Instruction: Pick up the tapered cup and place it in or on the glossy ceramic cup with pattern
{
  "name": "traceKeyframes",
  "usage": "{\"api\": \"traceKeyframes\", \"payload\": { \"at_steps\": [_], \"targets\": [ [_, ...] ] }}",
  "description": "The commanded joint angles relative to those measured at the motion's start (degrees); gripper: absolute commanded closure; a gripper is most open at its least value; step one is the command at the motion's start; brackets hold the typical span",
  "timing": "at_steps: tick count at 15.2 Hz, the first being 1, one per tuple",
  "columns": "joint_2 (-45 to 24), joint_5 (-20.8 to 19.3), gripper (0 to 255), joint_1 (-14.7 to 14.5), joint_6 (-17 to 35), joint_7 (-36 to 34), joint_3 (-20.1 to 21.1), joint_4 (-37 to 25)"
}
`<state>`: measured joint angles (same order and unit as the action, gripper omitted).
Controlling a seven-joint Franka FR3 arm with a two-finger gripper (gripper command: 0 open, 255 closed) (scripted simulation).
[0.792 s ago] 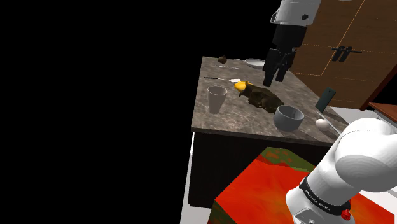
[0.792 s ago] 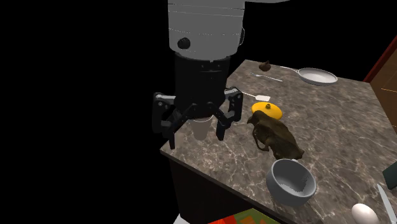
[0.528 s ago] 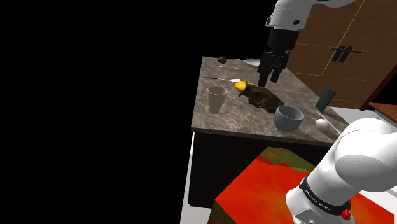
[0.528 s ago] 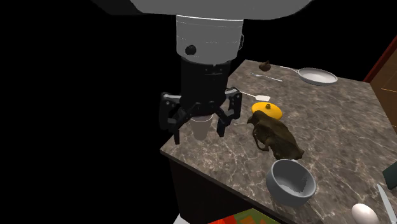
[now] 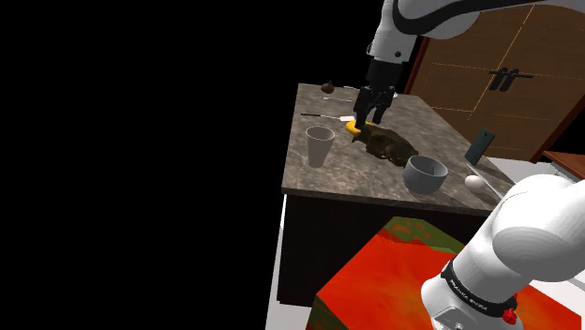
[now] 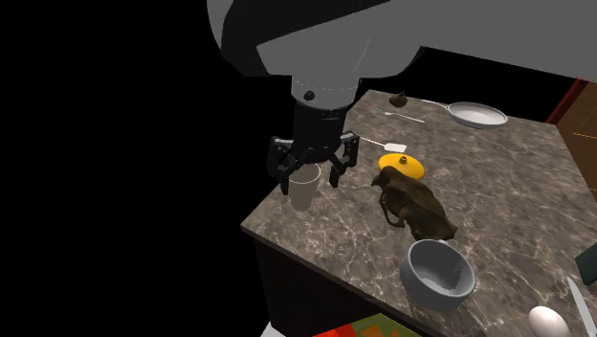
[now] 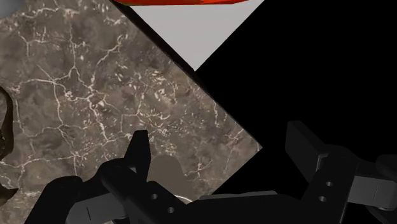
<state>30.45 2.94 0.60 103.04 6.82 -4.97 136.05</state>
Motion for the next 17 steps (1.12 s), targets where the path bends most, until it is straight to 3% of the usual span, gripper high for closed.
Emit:
{"api": "traceKeyframes", "payload": {
  "at_steps": [1, 9, 17],
  "targets": [
    [-3.76, -0.15, 0, 0.24, 3.30, 1.82, -1.20, -0.96],
    [-20.04, 1.97, 0, 0.57, 13.09, 8.74, -5.07, -8.81],
    [-36.11, 6.82, 0, 1.71, 18.06, 15.62, -7.06, -20.66]
  ]
}}
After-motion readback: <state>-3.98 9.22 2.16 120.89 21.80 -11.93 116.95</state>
